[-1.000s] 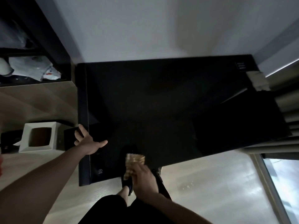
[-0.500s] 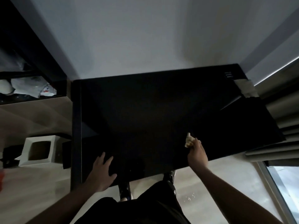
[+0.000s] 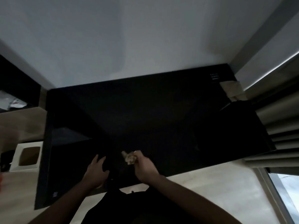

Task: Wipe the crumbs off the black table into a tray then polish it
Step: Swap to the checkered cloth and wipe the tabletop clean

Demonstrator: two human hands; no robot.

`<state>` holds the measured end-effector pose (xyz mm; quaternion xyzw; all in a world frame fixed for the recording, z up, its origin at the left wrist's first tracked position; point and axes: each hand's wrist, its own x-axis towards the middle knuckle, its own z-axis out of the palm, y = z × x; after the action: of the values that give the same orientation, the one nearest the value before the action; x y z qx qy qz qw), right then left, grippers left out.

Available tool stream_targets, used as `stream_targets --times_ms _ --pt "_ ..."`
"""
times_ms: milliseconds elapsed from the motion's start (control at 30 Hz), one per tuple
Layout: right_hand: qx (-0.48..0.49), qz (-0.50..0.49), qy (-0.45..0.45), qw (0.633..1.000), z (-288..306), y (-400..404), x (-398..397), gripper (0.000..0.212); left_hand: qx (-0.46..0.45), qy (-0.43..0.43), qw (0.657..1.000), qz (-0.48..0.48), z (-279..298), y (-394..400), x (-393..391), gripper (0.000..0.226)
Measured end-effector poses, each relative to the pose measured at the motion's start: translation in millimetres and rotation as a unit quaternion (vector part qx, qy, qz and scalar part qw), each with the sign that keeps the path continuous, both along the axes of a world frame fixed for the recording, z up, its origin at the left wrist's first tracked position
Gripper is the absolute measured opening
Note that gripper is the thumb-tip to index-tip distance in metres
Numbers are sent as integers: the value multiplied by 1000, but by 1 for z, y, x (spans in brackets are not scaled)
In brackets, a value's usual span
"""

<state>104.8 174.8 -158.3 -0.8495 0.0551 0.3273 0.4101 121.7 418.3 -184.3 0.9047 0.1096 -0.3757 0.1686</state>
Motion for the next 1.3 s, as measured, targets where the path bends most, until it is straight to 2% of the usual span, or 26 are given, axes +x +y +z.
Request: stream_targets --times_ms 100,233,300,400,467,633,700,833,933,1067,1300 --pt "-40 -122 -67 989 7 -109 19 32 -13 -5 1000 -11 4 -49 15 81" --pt "-166 -221 -104 955 -4 -272 27 41 -8 26 999 -31 -1 -100 27 90" --pt "-214 -239 -103 942 -14 -338 24 44 23 61 996 -54 -3 -122 29 91" --pt "-258 -222 -50 939 -28 -393 10 64 55 101 990 -85 -3 -139 29 99" --pt "-264 -212 -30 940 -41 -387 -5 75 61 110 987 -102 -4 -138 30 101" --pt "-220 -185 -114 951 -71 -291 -30 86 56 128 983 -121 0 -126 38 99" --pt "-176 -147 -117 966 -76 -245 -32 83 51 132 982 -123 2 -126 39 97" --pt "-78 -52 -36 995 -48 -156 -29 68 47 144 980 -130 10 -133 37 96" --pt "-38 -28 -9 999 -33 -121 -30 62 42 139 981 -129 10 -136 35 98" --pt "-65 -143 -43 987 -21 -149 -32 61 30 115 985 -124 6 -135 24 103" --pt "-148 -300 -129 934 1 -283 -31 65 35 69 988 -136 1 -121 7 109"
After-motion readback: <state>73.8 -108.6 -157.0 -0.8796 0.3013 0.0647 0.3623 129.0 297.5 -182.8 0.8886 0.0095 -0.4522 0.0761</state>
